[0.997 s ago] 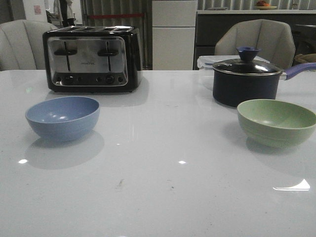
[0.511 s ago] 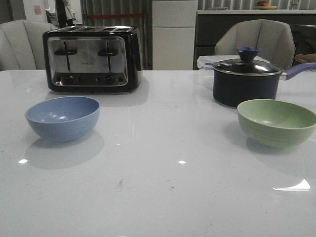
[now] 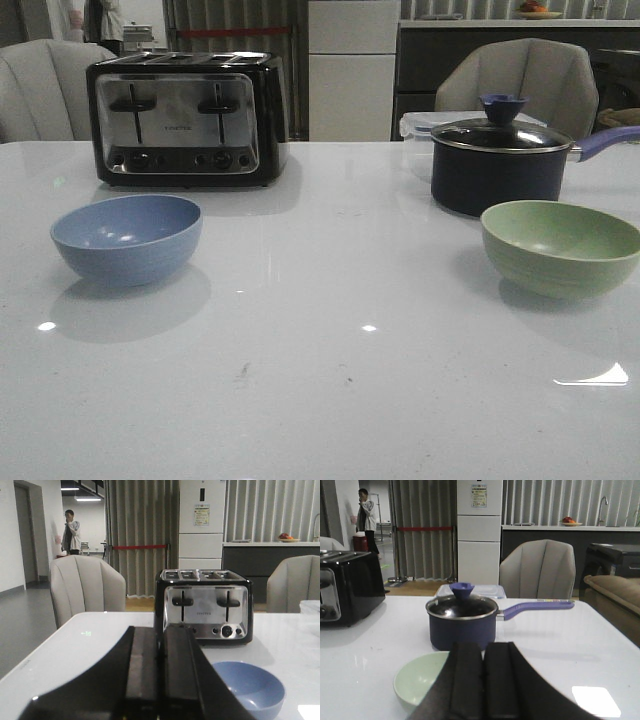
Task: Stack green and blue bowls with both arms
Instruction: 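Move the right gripper above the light green bowl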
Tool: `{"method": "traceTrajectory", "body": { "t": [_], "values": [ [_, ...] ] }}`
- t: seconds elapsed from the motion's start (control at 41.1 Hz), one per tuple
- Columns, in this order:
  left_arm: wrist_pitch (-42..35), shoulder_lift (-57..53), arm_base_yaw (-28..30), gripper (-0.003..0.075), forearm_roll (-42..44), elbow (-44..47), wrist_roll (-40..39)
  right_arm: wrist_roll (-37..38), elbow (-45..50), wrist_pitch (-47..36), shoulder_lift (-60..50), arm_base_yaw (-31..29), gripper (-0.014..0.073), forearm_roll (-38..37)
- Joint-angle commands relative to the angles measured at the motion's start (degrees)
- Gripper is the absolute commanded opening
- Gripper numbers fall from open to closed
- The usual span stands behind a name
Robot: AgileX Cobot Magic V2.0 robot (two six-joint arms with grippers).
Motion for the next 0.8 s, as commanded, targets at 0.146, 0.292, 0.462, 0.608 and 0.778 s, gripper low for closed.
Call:
{"method": "traceTrajectory", "body": {
  "t": [0.146, 0.292, 0.462, 0.608, 0.778],
  "values": [
    [4.5, 2.0, -0.2, 0.0093, -0.4, -17.3, -0.1, 0.1, -18.5, 3.9, 3.2, 0.0, 0.0057, -0.4],
    [14.8, 9.3, -0.2, 0.0093, -0.4, -28.1, -0.1, 0.1, -28.8, 12.3, 10.3, 0.0, 0.0057, -0.4],
    [24.0, 17.6, -0.2, 0.0093, -0.4, -34.7, -0.1, 0.1, -35.5, 22.2, 18.9, 0.0, 0.0057, -0.4],
    [28.8, 23.2, -0.2, 0.0093, -0.4, -34.9, -0.1, 0.1, -35.5, 26.6, 25.5, 0.0, 0.0057, -0.4],
    [33.5, 29.1, -0.2, 0.0093, -0.4, -34.9, -0.1, 0.1, -35.5, 30.4, 32.4, 0.0, 0.0057, -0.4]
  ]
}}
